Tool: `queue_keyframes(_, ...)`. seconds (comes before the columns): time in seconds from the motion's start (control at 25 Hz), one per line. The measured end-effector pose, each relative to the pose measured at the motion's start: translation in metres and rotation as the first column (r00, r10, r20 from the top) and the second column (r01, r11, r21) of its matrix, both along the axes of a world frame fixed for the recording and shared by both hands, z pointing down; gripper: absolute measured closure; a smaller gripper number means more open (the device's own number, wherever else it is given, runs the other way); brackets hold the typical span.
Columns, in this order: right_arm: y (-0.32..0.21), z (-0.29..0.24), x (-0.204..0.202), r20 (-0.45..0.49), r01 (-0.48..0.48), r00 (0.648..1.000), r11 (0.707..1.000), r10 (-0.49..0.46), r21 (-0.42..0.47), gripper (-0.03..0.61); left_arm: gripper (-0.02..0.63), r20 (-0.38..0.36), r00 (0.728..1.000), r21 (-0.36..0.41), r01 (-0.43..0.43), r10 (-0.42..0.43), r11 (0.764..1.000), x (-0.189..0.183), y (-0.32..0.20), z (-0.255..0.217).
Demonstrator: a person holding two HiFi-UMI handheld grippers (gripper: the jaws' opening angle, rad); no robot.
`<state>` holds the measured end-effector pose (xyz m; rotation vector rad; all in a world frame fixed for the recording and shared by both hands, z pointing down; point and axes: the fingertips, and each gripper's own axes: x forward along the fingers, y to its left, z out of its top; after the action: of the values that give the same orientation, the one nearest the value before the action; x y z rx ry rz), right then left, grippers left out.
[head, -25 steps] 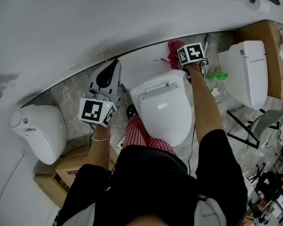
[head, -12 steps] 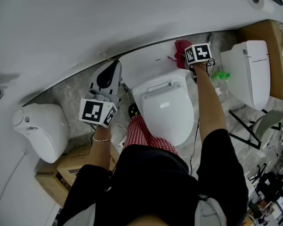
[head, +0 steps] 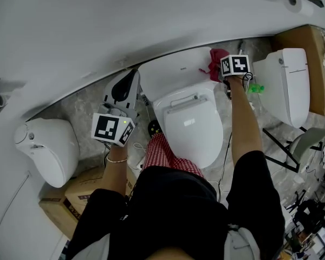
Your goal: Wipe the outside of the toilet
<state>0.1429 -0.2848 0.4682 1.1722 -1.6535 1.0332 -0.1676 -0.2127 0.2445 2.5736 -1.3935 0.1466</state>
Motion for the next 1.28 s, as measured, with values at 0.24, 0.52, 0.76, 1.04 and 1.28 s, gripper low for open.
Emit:
queue_keyframes(0.24,0.005,-0.016,-0.001,0.004,-0.009,1.000,0.998,0.009,0.059,0.492,0.610,-0.008,1.000,0.011,-0.008,0.008,1.000,0.000,0.012,-0.005)
queue_keyframes(0.52,0.015,-0.040,-0.023,0.038,-0.011,0.999,0.992,0.006,0.126,0.492,0.609,-0.021,1.000,0.038,-0.013,0.014,0.999,-0.007,0.025,-0.016)
queue_keyframes(0.76,0.030,-0.055,-0.068,0.106,-0.002,0.994,0.988,-0.014,0.153,0.492,0.611,-0.027,1.000,0.057,-0.010,0.012,0.998,-0.016,0.034,-0.028)
queue_keyframes(1.04,0.053,-0.055,-0.141,0.170,0.057,0.982,0.986,-0.084,0.157,0.492,0.609,-0.044,0.999,0.070,-0.005,0.008,0.998,-0.029,0.044,-0.029)
queue_keyframes(1.28,0.072,-0.042,-0.199,0.209,0.101,0.970,0.986,-0.127,0.129,0.492,0.609,-0.044,0.999,0.064,0.014,-0.011,0.998,-0.048,0.050,-0.026)
